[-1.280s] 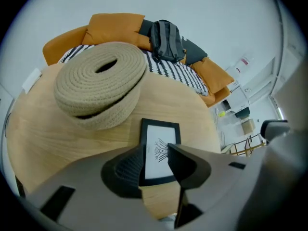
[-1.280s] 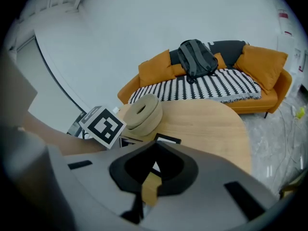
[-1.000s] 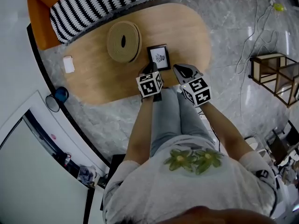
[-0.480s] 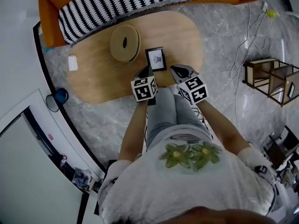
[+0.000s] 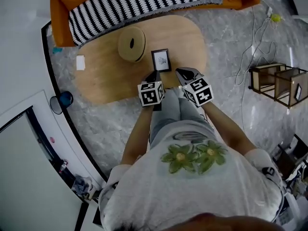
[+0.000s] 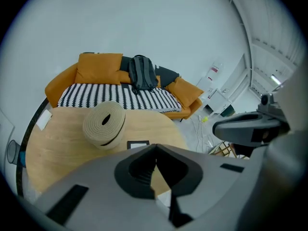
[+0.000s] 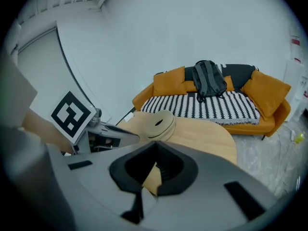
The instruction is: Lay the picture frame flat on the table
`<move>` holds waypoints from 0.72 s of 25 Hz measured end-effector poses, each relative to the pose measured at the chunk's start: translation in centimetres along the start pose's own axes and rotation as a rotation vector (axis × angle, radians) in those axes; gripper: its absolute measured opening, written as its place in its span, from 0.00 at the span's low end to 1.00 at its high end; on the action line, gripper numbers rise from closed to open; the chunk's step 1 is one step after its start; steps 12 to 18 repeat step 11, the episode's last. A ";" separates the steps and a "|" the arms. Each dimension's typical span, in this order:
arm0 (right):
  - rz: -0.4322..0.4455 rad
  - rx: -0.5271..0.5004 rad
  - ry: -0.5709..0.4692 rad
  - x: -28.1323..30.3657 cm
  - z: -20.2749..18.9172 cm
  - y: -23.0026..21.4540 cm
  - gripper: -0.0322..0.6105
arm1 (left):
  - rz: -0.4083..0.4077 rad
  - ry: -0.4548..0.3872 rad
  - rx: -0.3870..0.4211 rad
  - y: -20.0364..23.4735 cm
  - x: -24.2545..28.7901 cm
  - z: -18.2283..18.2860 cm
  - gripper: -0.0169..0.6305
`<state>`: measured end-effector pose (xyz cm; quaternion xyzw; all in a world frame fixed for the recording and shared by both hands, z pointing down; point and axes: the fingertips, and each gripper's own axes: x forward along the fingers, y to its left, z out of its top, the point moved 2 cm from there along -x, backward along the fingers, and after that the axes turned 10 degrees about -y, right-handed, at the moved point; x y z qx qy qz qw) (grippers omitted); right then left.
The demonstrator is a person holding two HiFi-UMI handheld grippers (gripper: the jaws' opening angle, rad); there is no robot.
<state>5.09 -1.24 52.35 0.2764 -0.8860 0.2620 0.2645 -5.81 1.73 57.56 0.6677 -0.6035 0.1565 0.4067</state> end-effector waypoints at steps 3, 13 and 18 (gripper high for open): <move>-0.004 0.000 -0.012 -0.9 0.0 0.6 0.06 | -0.004 -0.005 0.014 -0.5 -1.1 -0.2 0.05; -0.019 -0.016 -0.039 -2.9 -0.2 2.6 0.06 | -0.007 -0.029 0.037 -1.2 -4.2 -1.1 0.05; -0.019 -0.016 -0.039 -2.9 -0.2 2.6 0.06 | -0.007 -0.029 0.037 -1.2 -4.2 -1.1 0.05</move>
